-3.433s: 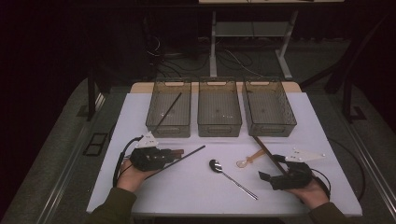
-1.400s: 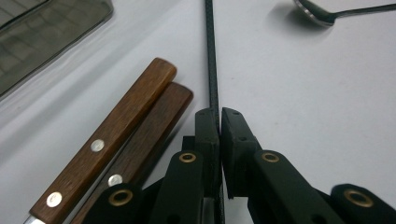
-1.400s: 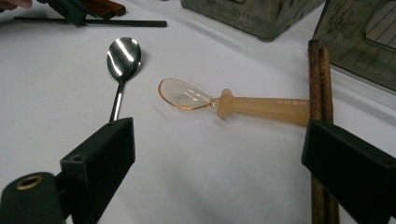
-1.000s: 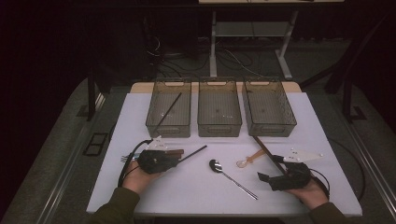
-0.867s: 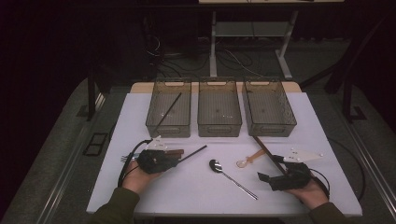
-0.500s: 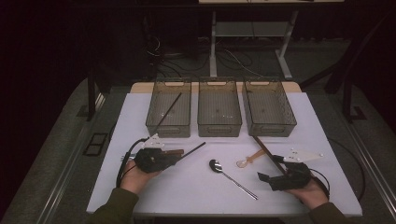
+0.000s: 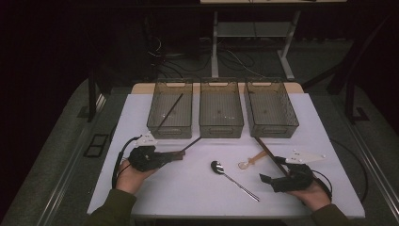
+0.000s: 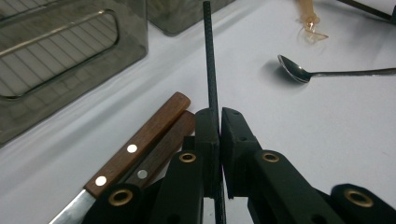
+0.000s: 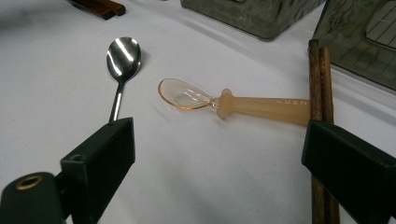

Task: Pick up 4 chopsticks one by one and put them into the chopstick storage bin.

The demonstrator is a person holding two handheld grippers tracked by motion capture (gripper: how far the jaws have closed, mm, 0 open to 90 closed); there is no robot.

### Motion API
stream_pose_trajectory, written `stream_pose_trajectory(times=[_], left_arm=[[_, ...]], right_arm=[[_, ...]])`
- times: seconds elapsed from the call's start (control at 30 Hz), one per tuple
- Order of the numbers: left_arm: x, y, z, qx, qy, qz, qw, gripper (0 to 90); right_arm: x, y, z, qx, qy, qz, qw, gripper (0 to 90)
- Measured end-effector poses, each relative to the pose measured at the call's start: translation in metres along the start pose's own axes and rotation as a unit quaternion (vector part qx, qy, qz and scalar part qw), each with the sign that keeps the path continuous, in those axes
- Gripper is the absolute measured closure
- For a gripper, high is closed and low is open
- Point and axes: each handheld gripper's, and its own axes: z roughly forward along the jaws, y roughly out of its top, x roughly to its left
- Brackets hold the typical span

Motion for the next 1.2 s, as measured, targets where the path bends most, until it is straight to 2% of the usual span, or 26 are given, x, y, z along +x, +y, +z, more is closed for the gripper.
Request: stream_pose_trajectory(times=[0.37, 0.7, 0.97, 1.2], left_arm=[[0.010, -0.001, -0.017, -0.026, 0.016, -0.017, 0.9994, 85.8], [0.023, -0.001, -0.031, -0.046, 0.034, -0.030, 0.9979, 85.8], [0.037, 0.003, -0.036, -0.060, 0.048, -0.045, 0.9960, 85.7], [0.048, 0.009, -0.037, -0.067, 0.061, -0.049, 0.9947, 85.7]], right_arm=[[0.000, 0.000, 0.000, 0.000, 0.001, 0.000, 1.0000, 9.4], [0.000, 0.000, 0.001, 0.002, 0.001, 0.000, 1.0000, 9.4], [0.000, 0.000, 0.001, 0.003, 0.001, 0.001, 1.0000, 9.4], [-0.001, 0.000, 0.002, 0.003, 0.001, 0.001, 1.0000, 9.4]])
